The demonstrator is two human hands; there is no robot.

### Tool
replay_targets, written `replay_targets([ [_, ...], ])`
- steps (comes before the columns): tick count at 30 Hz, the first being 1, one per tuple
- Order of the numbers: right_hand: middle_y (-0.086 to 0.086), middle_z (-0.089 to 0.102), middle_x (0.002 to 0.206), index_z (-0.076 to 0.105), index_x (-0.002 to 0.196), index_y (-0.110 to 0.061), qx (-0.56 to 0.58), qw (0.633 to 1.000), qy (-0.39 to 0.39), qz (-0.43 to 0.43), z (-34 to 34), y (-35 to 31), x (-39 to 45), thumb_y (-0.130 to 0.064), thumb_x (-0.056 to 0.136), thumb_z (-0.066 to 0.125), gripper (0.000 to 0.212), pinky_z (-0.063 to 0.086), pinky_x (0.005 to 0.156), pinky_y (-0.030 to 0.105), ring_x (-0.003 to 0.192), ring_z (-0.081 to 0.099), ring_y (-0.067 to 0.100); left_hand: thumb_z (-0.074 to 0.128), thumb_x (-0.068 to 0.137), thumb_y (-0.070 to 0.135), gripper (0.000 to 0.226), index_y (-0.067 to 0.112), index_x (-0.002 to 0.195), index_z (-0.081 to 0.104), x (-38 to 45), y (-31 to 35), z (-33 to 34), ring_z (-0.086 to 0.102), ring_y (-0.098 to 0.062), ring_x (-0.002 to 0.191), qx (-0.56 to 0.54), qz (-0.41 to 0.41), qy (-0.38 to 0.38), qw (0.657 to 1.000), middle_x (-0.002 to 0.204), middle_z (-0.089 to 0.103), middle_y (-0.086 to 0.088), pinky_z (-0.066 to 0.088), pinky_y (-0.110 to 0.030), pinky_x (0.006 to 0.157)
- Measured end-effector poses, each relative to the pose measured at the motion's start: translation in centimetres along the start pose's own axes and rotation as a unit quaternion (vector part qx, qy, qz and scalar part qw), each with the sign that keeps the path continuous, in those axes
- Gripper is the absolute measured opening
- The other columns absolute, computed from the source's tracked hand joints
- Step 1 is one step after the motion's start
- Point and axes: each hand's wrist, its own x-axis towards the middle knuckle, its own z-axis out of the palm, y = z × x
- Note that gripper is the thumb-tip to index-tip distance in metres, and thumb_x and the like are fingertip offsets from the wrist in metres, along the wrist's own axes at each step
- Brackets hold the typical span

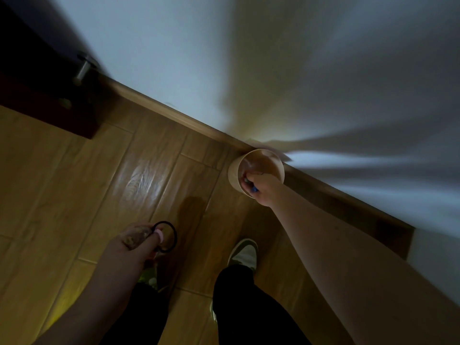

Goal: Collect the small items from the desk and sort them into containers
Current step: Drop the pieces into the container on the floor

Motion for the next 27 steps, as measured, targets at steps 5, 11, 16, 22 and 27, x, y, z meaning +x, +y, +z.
replay_targets([
  [5, 0.013, 0.044, 0.137, 0.042, 0.139, -0.014, -0.006, 1.000, -0.011, 0.000, -0.1, -0.3, 0.3, -0.001, 0.091, 0.060, 0.053, 0.054, 0.094, 0.038, 0.116, 0.053, 0.029, 0.064, 0.088, 0.008, 0.004, 0.007, 0.087, 0.068, 0.0, -0.5, 0.7, 0.060, -0.005, 0.049, -0.010, -0.011, -0.004, 1.000, 0.058, 0.066, 0.000, 0.045, -0.031, 0.061],
  [11, 0.012, 0.047, 0.126, 0.040, 0.139, -0.018, 0.008, 1.000, -0.011, -0.004, -0.6, -0.6, 0.5, -0.005, 0.089, 0.063, 0.056, 0.054, 0.093, 0.041, 0.111, 0.054, 0.028, 0.065, 0.087, 0.014, 0.005, 0.011, 0.089, 0.069, 0.8, 0.7, 0.8, 0.062, -0.006, 0.050, 0.015, 0.004, 0.000, 1.000, 0.062, 0.069, -0.002, 0.048, -0.031, 0.059],
  [16, 0.012, 0.047, 0.132, 0.036, 0.140, -0.020, -0.029, 1.000, -0.001, 0.003, -1.1, -0.6, 0.8, -0.011, 0.085, 0.070, 0.065, 0.048, 0.101, 0.047, 0.120, 0.051, 0.032, 0.067, 0.087, 0.017, 0.007, 0.011, 0.087, 0.071, 1.6, 1.5, 0.6, 0.063, -0.024, 0.063, 0.016, 0.011, 0.000, 1.000, 0.070, 0.068, -0.016, 0.049, -0.039, 0.066],
  [22, 0.010, 0.051, 0.131, 0.038, 0.142, -0.022, -0.043, 0.999, 0.011, -0.019, -1.8, -0.7, -0.5, -0.016, 0.089, 0.066, 0.060, 0.055, 0.090, 0.038, 0.112, 0.057, 0.025, 0.067, 0.087, 0.018, 0.007, 0.012, 0.088, 0.071, 0.9, 2.0, 0.7, 0.064, -0.028, 0.070, 0.025, 0.008, 0.004, 1.000, 0.076, 0.069, -0.017, 0.050, -0.038, 0.065],
  [27, 0.014, 0.055, 0.129, 0.037, 0.139, -0.012, -0.032, 0.999, -0.013, -0.020, -2.7, -1.0, -7.2, -0.016, 0.091, 0.063, 0.054, 0.056, 0.086, 0.035, 0.106, 0.062, 0.021, 0.063, 0.091, 0.016, 0.012, 0.008, 0.085, 0.069, -1.1, 3.5, 1.0, 0.059, -0.012, 0.060, 0.050, -0.004, -0.009, 0.999, 0.074, 0.064, -0.011, 0.044, -0.013, 0.041],
])
